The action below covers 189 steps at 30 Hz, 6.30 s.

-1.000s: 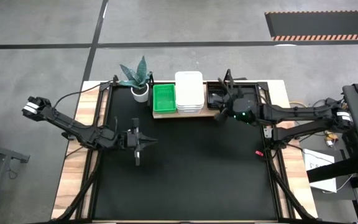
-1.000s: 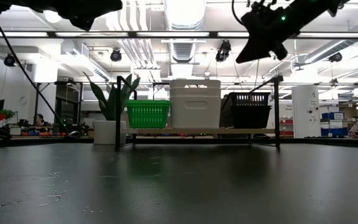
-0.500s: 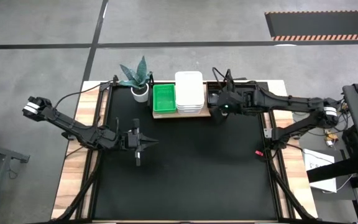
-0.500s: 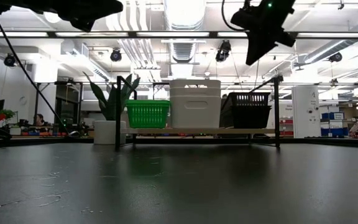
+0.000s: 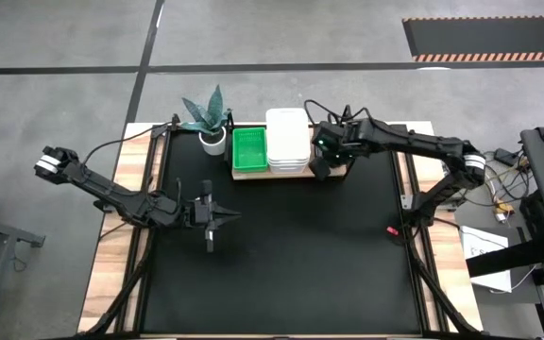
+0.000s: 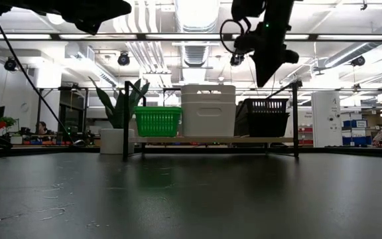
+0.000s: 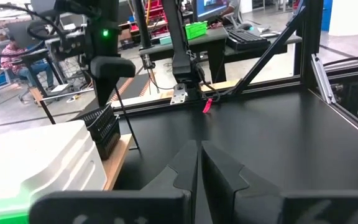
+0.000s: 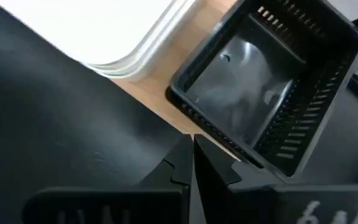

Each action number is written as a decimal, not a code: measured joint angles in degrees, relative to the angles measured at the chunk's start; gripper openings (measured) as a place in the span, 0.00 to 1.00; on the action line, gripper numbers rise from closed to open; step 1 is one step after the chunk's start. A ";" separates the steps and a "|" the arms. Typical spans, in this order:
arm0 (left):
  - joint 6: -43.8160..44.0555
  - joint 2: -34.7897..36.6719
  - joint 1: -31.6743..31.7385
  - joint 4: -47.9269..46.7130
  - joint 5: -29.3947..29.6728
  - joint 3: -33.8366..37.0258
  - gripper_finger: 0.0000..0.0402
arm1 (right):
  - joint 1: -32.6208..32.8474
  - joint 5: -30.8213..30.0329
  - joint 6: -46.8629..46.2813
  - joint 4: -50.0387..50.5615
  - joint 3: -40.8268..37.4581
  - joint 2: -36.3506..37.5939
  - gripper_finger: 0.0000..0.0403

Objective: Stack baskets on shelf by color
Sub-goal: Stack the black bin into the black bins on the shelf, then return to Home Position

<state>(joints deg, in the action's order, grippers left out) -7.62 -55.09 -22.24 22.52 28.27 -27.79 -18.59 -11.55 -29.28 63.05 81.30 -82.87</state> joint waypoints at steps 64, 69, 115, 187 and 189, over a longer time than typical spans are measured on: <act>-2.81 1.46 0.00 1.10 0.11 0.00 0.01 | 1.67 -7.49 2.31 -19.93 -20.60 5.48 0.02; -2.75 1.46 0.00 1.13 0.09 0.00 0.01 | 1.71 -7.61 3.06 -19.63 -19.21 5.47 0.02; -6.33 37.86 -1.76 -3.56 -7.65 24.18 0.00 | 34.65 -11.63 55.19 -93.24 -71.42 50.43 0.02; -12.31 37.66 -1.77 -7.60 0.72 27.54 0.00 | 32.42 -15.54 69.79 -97.55 -79.84 74.45 0.02; -12.31 37.34 -1.77 -7.60 0.72 27.54 0.00 | 32.44 -15.52 69.78 -97.53 -79.84 74.45 0.02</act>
<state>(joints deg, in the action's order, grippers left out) -19.92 -17.75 -24.01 14.92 28.99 -0.25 13.84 -27.07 40.51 -34.48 1.45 -8.43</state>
